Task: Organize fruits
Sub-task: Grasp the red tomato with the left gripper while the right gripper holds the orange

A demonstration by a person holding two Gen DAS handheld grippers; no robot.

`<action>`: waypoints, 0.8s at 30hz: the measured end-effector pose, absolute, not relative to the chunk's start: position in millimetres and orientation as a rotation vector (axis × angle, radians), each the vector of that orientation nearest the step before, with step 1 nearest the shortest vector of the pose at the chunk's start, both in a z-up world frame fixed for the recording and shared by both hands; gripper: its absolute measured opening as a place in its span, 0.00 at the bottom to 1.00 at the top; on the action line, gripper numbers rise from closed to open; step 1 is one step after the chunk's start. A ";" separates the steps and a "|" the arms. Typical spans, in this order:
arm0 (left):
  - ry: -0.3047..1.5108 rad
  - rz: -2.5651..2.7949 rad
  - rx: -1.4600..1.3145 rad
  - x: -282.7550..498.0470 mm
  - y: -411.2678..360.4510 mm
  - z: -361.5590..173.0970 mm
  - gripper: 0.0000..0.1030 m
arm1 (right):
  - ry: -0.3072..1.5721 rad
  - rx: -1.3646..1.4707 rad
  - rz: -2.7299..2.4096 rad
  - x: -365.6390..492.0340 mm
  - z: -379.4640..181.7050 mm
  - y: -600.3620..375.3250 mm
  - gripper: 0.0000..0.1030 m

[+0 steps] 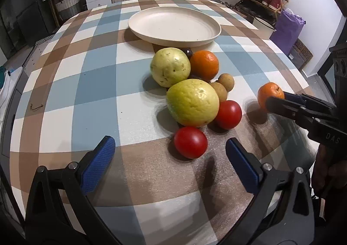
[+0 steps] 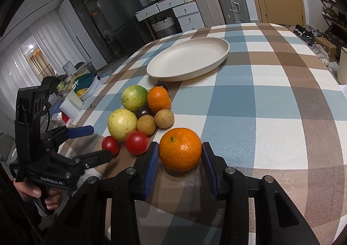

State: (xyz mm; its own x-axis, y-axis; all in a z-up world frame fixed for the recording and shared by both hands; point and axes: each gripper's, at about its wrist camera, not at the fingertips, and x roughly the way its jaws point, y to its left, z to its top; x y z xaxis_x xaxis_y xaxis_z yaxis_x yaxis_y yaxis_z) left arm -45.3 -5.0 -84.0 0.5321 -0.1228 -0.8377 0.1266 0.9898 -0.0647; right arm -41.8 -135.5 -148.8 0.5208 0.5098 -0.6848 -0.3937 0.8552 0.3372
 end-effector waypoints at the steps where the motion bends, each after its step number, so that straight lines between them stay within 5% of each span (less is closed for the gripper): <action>1: 0.998 -0.144 0.008 -44.6 -5.6 -84.4 0.99 | 0.867 0.147 0.542 -41.9 -148.8 -136.1 0.39; 13: 0.982 -0.127 0.019 -41.0 -5.3 -84.2 0.85 | 0.866 0.174 0.540 -42.2 -150.1 -142.4 0.39; 19: 0.973 -0.166 -0.015 -42.2 -2.9 -83.7 0.64 | 0.862 0.178 0.548 -42.6 -149.5 -143.2 0.39; 24: 1.009 -0.259 -0.040 -44.6 -4.2 -87.6 0.27 | 0.863 0.184 0.557 -42.4 -149.6 -143.6 0.39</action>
State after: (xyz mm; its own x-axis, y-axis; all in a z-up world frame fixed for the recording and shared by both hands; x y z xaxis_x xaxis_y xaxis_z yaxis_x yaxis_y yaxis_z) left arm -44.6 -4.2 -87.6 0.5047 -0.2330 -0.8313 0.1965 0.9686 -0.1522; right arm -42.4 -143.6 -149.6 0.5188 0.5341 -0.6675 -0.3890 0.8428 0.3720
